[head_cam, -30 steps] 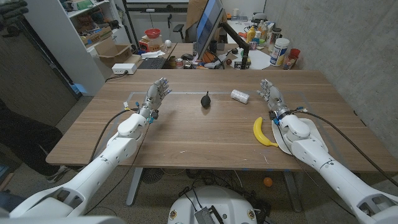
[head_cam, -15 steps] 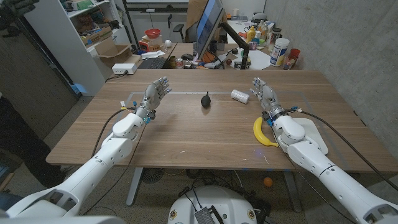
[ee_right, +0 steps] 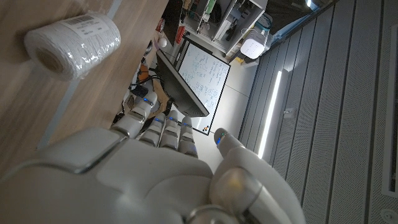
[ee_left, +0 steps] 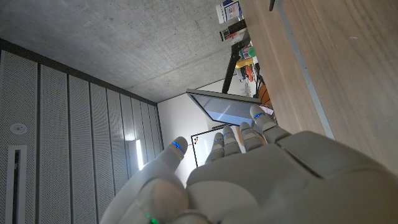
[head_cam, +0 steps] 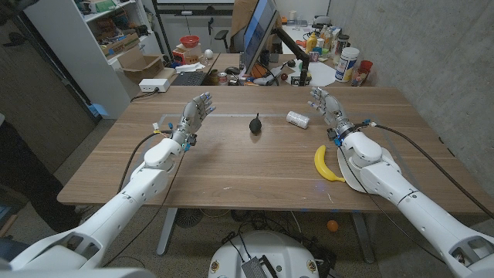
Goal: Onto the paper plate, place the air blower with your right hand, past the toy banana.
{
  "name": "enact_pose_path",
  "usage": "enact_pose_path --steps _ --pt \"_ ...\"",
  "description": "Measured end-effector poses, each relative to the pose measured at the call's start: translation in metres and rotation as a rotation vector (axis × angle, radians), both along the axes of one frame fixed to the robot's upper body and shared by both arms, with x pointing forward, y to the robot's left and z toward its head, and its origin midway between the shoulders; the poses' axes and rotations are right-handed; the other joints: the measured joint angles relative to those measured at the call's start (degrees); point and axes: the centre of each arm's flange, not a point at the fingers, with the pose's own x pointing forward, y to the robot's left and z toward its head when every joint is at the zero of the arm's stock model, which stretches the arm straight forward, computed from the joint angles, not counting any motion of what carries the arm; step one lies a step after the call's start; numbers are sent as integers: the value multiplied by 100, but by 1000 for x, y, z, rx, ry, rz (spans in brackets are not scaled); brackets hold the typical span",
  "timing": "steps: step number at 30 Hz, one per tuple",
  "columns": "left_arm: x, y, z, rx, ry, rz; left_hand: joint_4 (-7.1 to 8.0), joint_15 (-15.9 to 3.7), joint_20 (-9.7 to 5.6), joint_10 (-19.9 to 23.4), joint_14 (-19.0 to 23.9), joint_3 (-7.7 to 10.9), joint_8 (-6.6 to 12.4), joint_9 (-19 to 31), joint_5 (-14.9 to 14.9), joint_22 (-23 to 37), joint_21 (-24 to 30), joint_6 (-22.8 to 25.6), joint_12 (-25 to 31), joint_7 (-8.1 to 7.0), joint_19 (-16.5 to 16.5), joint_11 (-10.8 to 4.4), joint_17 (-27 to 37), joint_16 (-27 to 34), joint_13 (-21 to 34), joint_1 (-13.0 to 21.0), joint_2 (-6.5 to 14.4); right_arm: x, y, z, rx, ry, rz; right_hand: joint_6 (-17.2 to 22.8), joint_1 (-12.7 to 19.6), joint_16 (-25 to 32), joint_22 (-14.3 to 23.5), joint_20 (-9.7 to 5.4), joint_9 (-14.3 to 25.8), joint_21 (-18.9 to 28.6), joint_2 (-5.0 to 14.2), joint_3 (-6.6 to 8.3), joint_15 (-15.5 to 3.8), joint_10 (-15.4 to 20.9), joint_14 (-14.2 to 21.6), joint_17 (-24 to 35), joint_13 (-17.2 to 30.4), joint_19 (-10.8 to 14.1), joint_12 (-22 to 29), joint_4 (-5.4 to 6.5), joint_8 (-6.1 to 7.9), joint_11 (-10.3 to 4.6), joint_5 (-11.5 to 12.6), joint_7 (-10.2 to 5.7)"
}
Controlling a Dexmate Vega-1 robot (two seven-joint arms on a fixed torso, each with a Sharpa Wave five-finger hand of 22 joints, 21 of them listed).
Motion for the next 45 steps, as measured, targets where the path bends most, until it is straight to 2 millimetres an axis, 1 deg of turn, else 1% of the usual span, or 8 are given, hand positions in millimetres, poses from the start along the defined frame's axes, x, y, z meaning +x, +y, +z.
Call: enact_pose_path --steps 8,12,23,24,32,33,41,45 --pt "-1 -2 2 3 -10 15 23 0 0 0 0 24 0 0 0 0 0 0 0 0 0 0 0 0 -1 0 0 -8 5 17 -56 -41 -1 -15 58 0 27 -19 -1 0 0 14 -1 31 39 -18 0 18 0 -110 0 31 0 15" --pt "-9 -6 3 15 -22 9 23 5 0 0 -6 24 0 -1 0 -1 0 0 0 0 0 0 -1 0 -1 0 0 -10 7 21 -122 -55 -55 -45 89 0 27 1 -1 0 29 -7 -1 31 39 -18 -1 38 0 -153 0 31 0 2" --pt "-15 0 3 -9 -28 56 23 21 42 -31 -21 23 0 -1 0 -1 -25 0 0 -1 -43 30 -1 0 -1 0 0 -28 22 42 -194 -118 -65 -76 195 0 27 22 -1 0 -77 -51 30 28 70 -45 -1 58 0 -282 0 34 -23 33" --pt "-24 4 -2 -12 -32 60 23 20 42 -31 -21 23 0 -1 0 -1 -25 -1 0 -1 -43 30 -1 0 -1 0 0 -26 21 41 -238 -118 -133 -76 195 0 27 22 -1 0 -77 -58 30 23 70 -45 -1 58 0 -289 0 39 -24 33" --pt "-36 15 -8 -29 -38 89 0 71 148 -31 -20 46 0 28 0 -1 -25 -14 0 12 -59 30 -1 0 -1 -23 23 -30 25 48 -302 -142 -207 -20 239 -28 14 54 -2 0 -184 -89 63 9 36 -45 -1 27 0 -368 0 57 -44 87" --pt "-37 18 -8 -42 -40 99 0 71 157 -31 -21 47 0 28 0 -1 -25 -14 0 12 -49 30 -1 0 -1 -23 23 -35 32 56 -313 -165 -202 -13 247 -28 11 54 -2 0 -192 -101 63 29 36 -45 -2 27 0 -401 0 76 -44 95" --pt "-46 31 -11 -52 -45 118 24 71 166 2 -20 71 0 28 -1 -1 -47 19 0 43 -40 63 -1 0 -2 -23 23 -38 38 65 -370 -187 -264 19 290 -49 11 69 -2 0 -235 -101 62 38 36 -44 -2 42 0 -461 0 85 -44 126" --pt "-49 36 -12 -65 -46 122 24 70 190 25 -20 71 0 28 0 -1 -47 19 22 43 -64 84 -1 0 -2 -23 22 -44 49 77 -402 -218 -280 18 314 -49 11 85 -2 0 -259 -120 62 38 36 -44 -2 58 0 -480 0 85 -44 126"
